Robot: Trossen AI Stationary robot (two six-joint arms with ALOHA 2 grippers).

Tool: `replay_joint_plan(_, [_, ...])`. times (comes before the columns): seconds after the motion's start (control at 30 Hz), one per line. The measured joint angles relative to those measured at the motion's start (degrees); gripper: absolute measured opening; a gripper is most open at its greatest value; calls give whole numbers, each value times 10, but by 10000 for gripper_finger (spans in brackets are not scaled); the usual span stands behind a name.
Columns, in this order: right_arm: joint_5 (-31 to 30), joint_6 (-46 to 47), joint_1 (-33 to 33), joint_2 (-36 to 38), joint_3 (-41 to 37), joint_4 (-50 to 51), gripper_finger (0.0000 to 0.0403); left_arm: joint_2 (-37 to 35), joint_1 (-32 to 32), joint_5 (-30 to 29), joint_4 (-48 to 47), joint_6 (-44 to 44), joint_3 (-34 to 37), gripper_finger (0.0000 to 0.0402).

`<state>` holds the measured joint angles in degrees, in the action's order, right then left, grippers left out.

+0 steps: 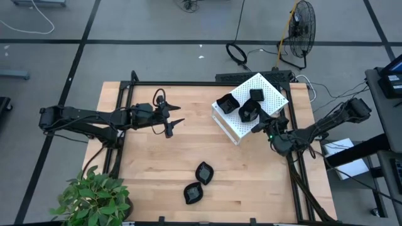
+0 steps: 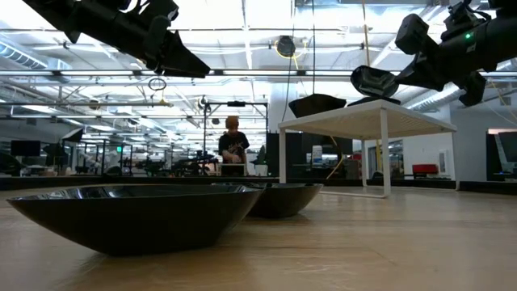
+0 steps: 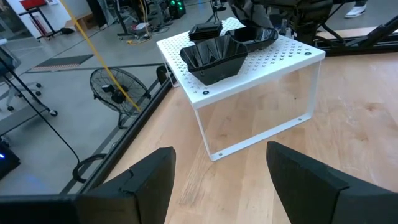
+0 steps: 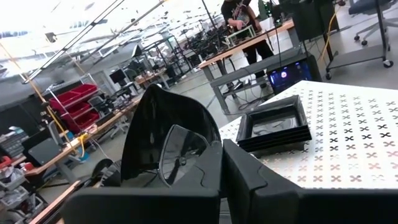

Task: Pick & Place Mini shaped plates
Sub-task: Stack the black leaf shaped plate on top of the black leaf shaped plates on the shelf

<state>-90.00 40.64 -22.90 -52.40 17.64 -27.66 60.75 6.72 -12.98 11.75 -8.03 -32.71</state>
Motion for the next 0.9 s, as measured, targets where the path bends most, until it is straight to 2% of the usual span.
replay_joint_plan(0.23, [0, -29, 0, 0, 0, -9, 14, 0, 0, 0, 0, -1, 0, 253])
replay_joint_plan(0.67, [1, -49, 0, 0, 0, -19, 110, 0, 0, 0, 0, -2, 0, 253])
replay_joint_plan(0.9, [15, -122, 0, 0, 0, -69, 123, 0, 0, 2, -1, -2, 0, 253])
